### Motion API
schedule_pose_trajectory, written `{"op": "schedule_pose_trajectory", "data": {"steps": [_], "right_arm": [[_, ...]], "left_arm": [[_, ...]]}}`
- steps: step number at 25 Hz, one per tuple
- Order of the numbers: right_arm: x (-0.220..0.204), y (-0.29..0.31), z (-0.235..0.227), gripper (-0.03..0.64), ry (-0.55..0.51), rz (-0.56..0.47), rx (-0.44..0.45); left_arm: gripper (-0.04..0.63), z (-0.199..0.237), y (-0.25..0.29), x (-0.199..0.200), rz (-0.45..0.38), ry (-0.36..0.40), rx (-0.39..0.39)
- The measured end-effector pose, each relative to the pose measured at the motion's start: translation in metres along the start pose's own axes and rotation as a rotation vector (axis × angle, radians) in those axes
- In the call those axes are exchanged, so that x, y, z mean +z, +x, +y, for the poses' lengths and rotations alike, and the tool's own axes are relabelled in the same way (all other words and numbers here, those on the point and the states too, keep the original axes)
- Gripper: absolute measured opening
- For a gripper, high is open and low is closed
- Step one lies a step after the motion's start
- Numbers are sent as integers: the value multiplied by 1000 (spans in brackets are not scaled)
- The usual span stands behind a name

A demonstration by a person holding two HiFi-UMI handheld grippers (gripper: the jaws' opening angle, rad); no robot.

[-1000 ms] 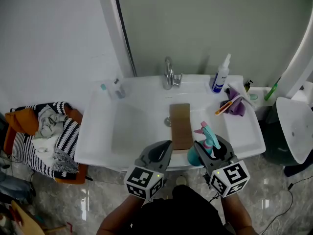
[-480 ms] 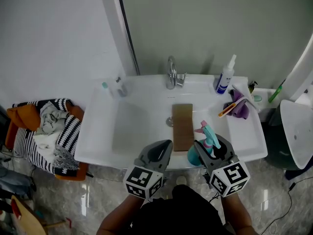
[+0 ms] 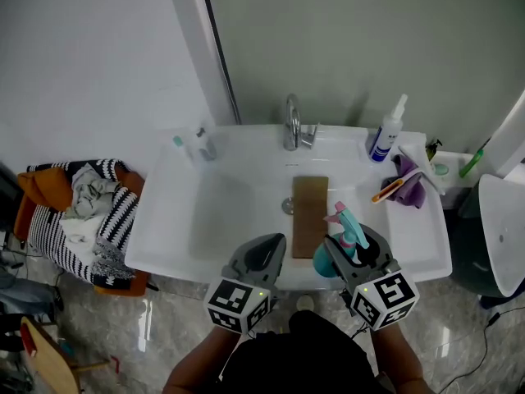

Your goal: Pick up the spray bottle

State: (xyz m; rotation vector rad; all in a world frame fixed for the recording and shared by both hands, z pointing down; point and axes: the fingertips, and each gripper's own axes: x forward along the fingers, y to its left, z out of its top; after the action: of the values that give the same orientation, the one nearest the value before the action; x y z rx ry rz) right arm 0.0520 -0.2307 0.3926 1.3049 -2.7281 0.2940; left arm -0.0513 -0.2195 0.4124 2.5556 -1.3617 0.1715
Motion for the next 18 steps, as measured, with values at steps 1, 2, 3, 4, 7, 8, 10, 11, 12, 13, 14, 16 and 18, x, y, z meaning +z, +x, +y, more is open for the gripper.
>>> {"op": "schedule_pose_trajectory", "data": {"steps": [1,2,3,4,7,8,10,11,12,13,14,16,18], "right_arm": [[0,4,-2,201,1,2,10],[0,7,-4,201,2,4,20],[0,11,-6,201,2,5,31],[1,15,-8,201,1,7,44],[3,26,-10,201,-4,11,83],[3,29,-10,201,-6,12,95],[3,34,-12,201,-5,15,116],[3,36,-13,201,-2,14,122],[3,37,-15,201,2,13,125],[2,37,-16,201,6,11,126],[2,37,-18,201,8,7,125],[2,37,-21,201,3,2,122],[2,37,-24,201,-11,2,116]], "left_arm": [[7,3,2,0,3,-2,12],[8,7,4,-1,6,-4,24],[8,10,6,-1,7,-7,37],[8,13,8,-1,8,-9,48],[7,18,15,3,3,-13,75],[8,19,17,4,1,-10,82],[7,21,22,7,-5,-8,94],[8,21,23,8,-10,-12,99],[7,21,23,9,-18,-20,105],[8,21,23,10,-29,-31,110],[8,22,23,11,-40,-42,114],[8,22,23,12,-52,-49,123],[8,23,23,13,-52,-44,131]]}}
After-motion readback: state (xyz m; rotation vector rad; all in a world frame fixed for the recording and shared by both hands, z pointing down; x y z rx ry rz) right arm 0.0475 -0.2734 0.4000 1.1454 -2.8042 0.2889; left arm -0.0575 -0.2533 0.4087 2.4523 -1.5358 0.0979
